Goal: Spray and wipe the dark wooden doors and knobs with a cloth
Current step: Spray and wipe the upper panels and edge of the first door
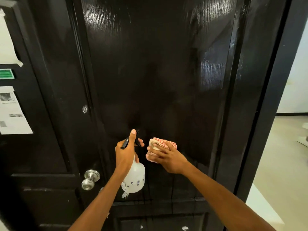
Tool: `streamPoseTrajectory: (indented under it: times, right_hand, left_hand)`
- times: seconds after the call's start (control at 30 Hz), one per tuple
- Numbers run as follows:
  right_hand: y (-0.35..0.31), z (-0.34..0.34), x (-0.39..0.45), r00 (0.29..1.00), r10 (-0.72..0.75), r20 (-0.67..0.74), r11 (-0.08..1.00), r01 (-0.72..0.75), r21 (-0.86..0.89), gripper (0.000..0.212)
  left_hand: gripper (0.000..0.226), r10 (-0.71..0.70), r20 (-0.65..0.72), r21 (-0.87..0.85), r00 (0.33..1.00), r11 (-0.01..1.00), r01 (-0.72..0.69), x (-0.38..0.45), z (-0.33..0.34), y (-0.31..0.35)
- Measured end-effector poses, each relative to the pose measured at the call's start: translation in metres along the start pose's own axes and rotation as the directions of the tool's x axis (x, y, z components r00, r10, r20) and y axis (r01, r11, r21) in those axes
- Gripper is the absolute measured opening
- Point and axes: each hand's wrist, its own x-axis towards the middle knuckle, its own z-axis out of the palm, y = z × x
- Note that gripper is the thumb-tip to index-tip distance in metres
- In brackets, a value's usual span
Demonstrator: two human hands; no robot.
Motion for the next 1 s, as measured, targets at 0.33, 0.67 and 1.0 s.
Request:
streamPoseTrajectory:
  times: [0.33,0.67,1.0]
  right_hand:
    - [0.113,-0.086,0.034,0.492,0.777,-0.392,0.588,-0.79,0.176,0.066]
    - [0.018,-0.044,0.081,0.963,0.191,-0.188,0.981,-0.191,0.021,0.064]
    - [0.064,-0.032,-0.024,0.319,0.894,-0.314,0.413,-0.858,0.304,0.07]
  left_hand:
    - [0.063,0.004,-0.004,0.008,1.0,1.0,-0.004,0.002,-0.009,0.011]
    - [0.07,0.072,-0.07,-0.026,0.995,0.997,-0.074,0.01,-0.013,0.014]
    - [0.063,0.057,-0.075,-0.026,0.996,0.998,-0.059,0.01,-0.027,0.0]
